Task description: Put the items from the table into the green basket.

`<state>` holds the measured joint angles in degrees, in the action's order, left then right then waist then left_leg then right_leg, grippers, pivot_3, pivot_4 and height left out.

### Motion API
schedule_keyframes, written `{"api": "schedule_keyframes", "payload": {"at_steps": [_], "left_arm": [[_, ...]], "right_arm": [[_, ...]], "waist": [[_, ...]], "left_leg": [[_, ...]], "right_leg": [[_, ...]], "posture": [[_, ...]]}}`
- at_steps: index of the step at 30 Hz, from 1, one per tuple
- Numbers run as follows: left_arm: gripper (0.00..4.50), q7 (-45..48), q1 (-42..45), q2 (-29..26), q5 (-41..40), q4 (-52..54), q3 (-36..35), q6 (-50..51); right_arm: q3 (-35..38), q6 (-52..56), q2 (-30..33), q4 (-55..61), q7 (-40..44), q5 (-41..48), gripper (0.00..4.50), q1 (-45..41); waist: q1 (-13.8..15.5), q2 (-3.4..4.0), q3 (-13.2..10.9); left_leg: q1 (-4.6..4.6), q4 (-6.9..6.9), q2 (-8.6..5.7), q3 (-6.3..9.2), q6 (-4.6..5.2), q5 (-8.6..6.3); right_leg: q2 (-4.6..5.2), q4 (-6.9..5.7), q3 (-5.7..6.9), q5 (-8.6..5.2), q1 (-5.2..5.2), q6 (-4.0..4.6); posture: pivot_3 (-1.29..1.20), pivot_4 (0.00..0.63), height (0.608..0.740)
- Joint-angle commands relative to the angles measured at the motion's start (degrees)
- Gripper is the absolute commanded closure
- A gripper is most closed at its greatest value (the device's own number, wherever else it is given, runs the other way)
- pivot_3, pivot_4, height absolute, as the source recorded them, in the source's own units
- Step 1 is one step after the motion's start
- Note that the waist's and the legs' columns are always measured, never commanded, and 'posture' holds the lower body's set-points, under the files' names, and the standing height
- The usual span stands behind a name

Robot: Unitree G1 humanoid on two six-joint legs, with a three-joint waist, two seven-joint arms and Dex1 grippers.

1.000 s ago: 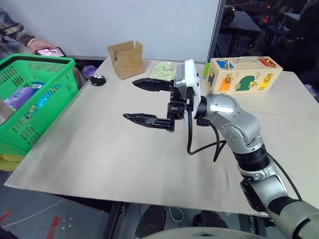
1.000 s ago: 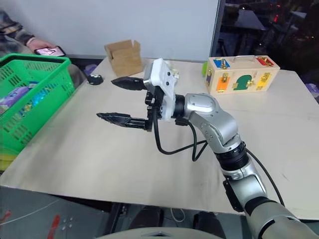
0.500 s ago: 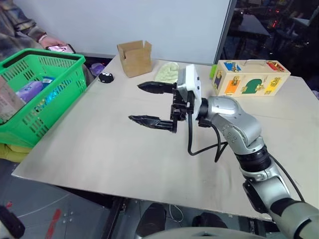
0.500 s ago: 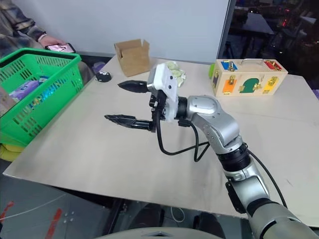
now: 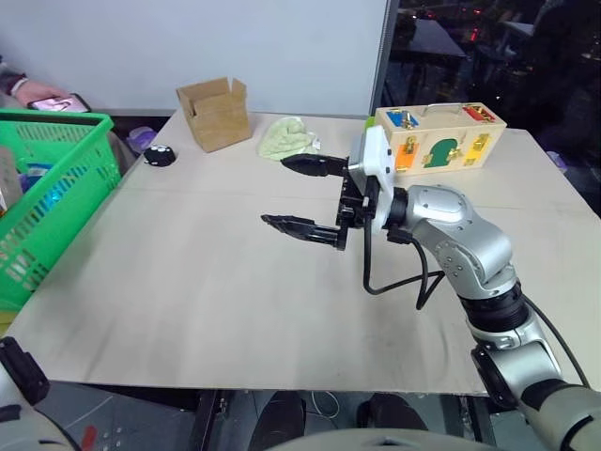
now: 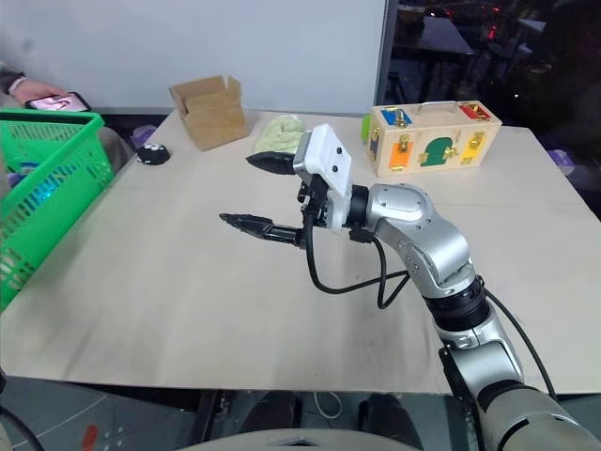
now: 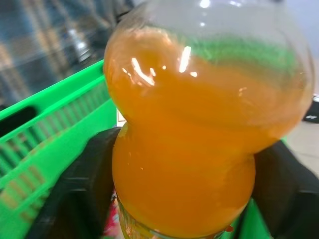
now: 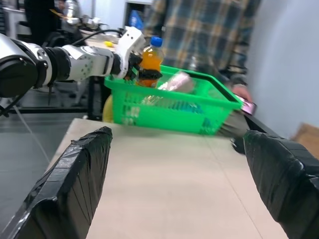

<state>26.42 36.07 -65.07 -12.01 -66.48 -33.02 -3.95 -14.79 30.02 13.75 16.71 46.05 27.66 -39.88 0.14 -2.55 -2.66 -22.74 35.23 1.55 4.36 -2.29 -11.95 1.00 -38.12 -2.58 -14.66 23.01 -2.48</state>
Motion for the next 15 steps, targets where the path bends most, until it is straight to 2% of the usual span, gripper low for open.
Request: {"api": "schedule_keyframes", "payload": {"at_steps": [1, 4, 7, 9, 12, 15], "left_arm": [[0.09, -0.13, -2.78, -0.98, -3.41, 4.84, -3.14, -1.3], [0.09, 0.7, -6.54, 0.65, -7.0, 11.22, -6.32, 0.22], [0.09, 0.16, -11.5, 3.5, -10.93, 21.61, -10.48, 2.2], [0.09, -1.07, -14.78, 6.75, -13.89, 32.48, -12.81, 5.04], [0.09, -0.65, -18.7, 12.87, -22.11, 53.98, -11.19, 14.59], [0.09, -1.99, -21.24, 18.08, -30.01, 71.5, -4.74, 25.09]], "right_arm": [[2.01, -0.25, 0.36, 2.6, 0.47, 1.76, 0.0, -0.31], [2.07, -0.38, 0.24, 2.57, 0.75, 2.54, 0.0, -0.4], [2.0, -0.68, -0.29, 1.97, 1.08, 3.09, 0.0, -0.9], [1.88, -0.96, -0.42, 1.37, 1.4, 2.97, 0.0, -1.19], [2.63, -1.02, 0.53, -0.01, 0.42, 1.31, 0.0, -1.07], [4.77, -1.29, 4.32, -0.68, -2.41, -2.17, 0.0, 1.95]], "waist": [[-1.09, 0.05, -0.02], [-1.51, 0.05, -0.03], [-1.28, 0.06, -0.03], [-0.79, 0.03, -0.02], [0.19, -0.01, 0.02], [1.34, -0.06, 0.06]], "left_leg": [[0.01, 0.0, 0.0, 0.01, 0.0, 0.0], [0.07, -0.01, 0.03, 0.02, 0.0, 0.0], [0.1, -0.01, 0.03, 0.06, 0.0, 0.0], [0.12, 0.03, 0.03, 0.09, 0.0, 0.0], [0.12, 0.11, 0.02, 0.11, -0.02, 0.01], [0.16, 0.21, -0.04, 0.13, -0.03, 0.02]], "right_leg": [[0.01, -0.07, 0.0, 0.0, 0.0, 0.0], [0.0, -0.22, -0.01, 0.0, 0.03, 0.0], [0.01, -0.34, 0.01, 0.0, 0.03, 0.01], [0.01, -0.4, 0.02, 0.0, 0.02, 0.01], [0.03, -0.4, 0.03, 0.0, -0.03, 0.01], [0.11, -0.39, 0.07, 0.0, -0.23, 0.01]], "posture": [[0.07, 0.0, 0.74], [0.09, 0.0, 0.74], [0.1, 0.0, 0.74], [0.12, 0.0, 0.74], [0.13, 0.0, 0.74], [0.13, 0.0, 0.74]]}}
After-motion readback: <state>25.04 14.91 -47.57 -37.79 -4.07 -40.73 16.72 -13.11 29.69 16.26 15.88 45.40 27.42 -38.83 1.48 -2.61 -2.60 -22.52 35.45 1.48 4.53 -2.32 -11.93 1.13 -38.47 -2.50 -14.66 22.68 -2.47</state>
